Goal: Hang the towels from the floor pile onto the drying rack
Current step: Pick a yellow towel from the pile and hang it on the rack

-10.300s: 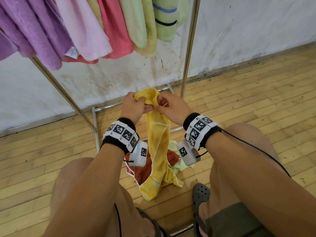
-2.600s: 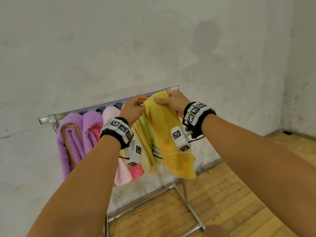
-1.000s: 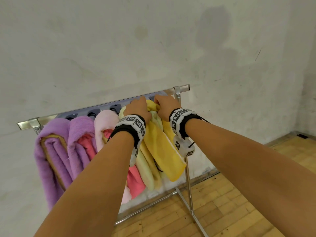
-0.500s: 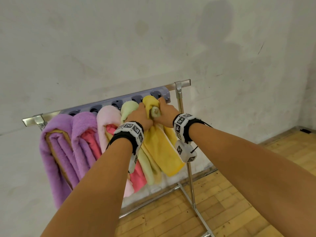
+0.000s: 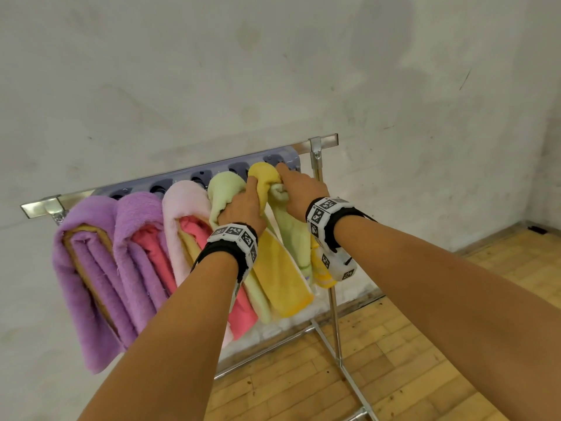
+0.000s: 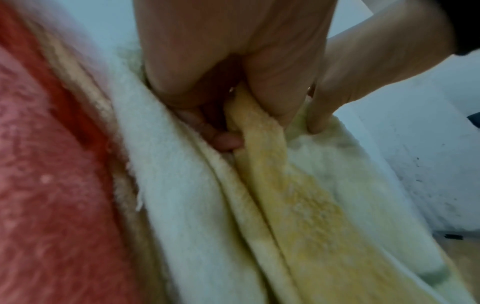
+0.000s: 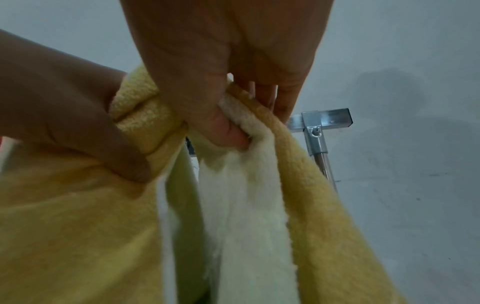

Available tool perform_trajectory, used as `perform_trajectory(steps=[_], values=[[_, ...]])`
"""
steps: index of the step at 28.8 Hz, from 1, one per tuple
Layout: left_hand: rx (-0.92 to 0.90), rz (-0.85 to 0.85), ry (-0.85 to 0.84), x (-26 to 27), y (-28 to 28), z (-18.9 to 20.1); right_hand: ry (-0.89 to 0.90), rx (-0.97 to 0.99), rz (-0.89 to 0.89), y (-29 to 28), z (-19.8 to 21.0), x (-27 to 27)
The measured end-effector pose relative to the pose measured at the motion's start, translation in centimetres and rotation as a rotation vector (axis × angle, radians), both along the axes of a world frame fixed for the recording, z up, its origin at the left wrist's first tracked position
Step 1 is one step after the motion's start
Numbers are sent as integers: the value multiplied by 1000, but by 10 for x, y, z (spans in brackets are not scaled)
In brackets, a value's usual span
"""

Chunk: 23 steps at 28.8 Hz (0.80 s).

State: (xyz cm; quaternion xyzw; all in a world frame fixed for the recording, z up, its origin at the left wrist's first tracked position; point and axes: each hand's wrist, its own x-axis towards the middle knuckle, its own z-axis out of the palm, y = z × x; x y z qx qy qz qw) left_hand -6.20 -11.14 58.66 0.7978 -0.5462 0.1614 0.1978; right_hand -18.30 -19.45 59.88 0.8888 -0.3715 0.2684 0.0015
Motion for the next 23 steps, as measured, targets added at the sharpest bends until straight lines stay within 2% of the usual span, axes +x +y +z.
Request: perform_trajectory(steps=[3, 7, 10, 16, 19, 23], values=[[-21, -25, 77, -4, -1, 2, 20, 49, 25, 3, 0, -3], [-53, -114, 379, -11, -1, 15, -36, 298, 103, 12, -1, 2], [-58, -153, 479, -15, 8, 24, -42, 327, 92, 20, 8, -3], [-78, -192, 492, -22, 43, 45, -208, 177, 102, 44, 36, -17], [-66, -179, 470, -23, 61, 48, -201, 186, 118, 60, 37, -17], [-70, -131, 417, -19, 82, 33, -162, 231, 138, 78, 17, -11]])
